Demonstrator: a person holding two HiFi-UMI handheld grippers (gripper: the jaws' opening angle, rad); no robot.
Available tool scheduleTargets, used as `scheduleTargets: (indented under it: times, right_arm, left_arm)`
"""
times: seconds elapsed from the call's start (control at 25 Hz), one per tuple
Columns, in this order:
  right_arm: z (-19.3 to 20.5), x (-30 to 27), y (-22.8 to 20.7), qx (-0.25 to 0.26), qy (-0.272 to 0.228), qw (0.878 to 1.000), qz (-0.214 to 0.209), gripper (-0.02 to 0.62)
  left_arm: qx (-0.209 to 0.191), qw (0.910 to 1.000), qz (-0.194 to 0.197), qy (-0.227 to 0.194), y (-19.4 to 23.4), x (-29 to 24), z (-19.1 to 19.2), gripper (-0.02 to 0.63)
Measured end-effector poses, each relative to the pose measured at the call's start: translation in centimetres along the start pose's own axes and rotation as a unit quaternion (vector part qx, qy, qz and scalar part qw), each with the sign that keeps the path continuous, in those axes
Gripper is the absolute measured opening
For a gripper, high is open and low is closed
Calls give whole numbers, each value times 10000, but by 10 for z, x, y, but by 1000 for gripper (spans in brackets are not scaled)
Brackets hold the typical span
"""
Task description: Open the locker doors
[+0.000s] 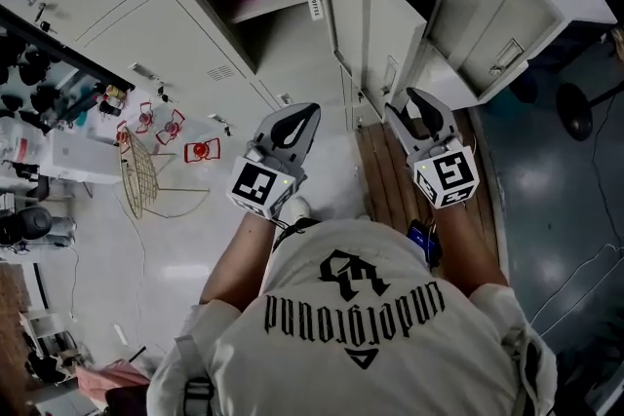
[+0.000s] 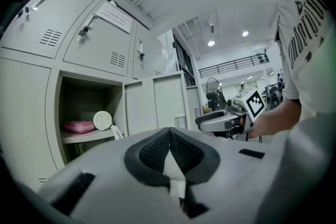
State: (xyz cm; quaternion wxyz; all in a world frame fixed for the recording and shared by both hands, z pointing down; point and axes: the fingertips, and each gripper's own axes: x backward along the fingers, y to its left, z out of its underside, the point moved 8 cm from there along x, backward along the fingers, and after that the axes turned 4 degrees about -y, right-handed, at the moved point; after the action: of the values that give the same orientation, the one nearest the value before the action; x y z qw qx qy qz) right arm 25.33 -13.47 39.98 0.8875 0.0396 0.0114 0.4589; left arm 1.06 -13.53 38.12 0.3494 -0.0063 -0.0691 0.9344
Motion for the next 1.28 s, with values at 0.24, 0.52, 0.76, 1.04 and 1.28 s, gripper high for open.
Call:
scheduleTargets:
  times: [0.24,0.52,0.76,1.04,1.28]
  right_arm:
    - [-15,-6,37,-47,-109,9996,-271,198]
    - [-40,-43,93,35,-274,9971,-714,198]
    - [-73,-90,136,175,-464,9957,-789,195]
    - [-126,-155,177,276,-740,9927,-909,193]
    - [-174,-198,198,651,-877,9914,-722,193]
  left_arm:
    - [-98,9999,-65,-59,13,16,-9,8]
    - [-214,9995,-154,-172,47,47,-31,8]
    - [-469,9981,-66,-390,94,82,-61,8]
    - [-627,9965,-54,-550,160,118,-99,8]
    - [-911,9929,106,-763,204,142,-132,8]
